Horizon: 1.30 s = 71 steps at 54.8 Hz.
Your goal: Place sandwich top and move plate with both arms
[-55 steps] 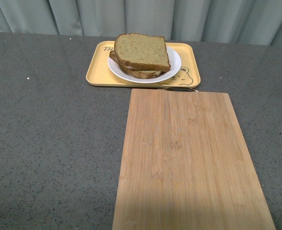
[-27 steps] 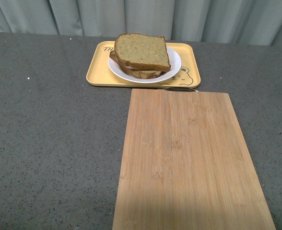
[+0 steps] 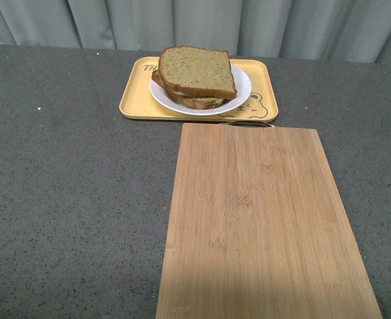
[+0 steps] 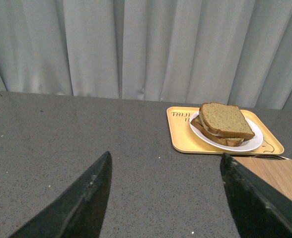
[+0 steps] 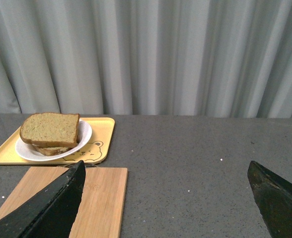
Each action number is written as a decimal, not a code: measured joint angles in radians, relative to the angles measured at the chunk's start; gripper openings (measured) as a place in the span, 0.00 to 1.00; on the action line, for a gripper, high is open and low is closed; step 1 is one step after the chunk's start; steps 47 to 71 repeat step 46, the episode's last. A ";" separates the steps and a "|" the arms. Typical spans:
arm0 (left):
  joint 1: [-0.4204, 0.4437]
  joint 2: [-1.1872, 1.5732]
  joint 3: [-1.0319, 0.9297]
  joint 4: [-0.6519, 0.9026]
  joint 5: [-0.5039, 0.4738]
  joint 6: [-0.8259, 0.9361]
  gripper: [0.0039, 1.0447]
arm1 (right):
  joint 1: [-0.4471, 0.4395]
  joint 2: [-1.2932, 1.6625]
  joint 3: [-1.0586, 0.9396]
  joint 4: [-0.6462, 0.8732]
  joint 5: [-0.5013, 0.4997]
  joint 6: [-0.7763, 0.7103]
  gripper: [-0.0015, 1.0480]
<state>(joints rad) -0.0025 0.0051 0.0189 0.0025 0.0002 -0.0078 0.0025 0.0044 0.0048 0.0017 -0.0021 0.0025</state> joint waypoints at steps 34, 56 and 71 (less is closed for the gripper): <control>0.000 0.000 0.000 0.000 0.000 0.001 0.94 | 0.000 0.000 0.000 0.000 0.000 0.000 0.91; 0.000 0.000 0.000 0.000 0.000 0.001 0.94 | 0.000 0.000 0.000 0.000 0.000 0.000 0.91; 0.000 0.000 0.000 0.000 0.000 0.001 0.94 | 0.000 0.000 0.000 0.000 0.000 0.000 0.91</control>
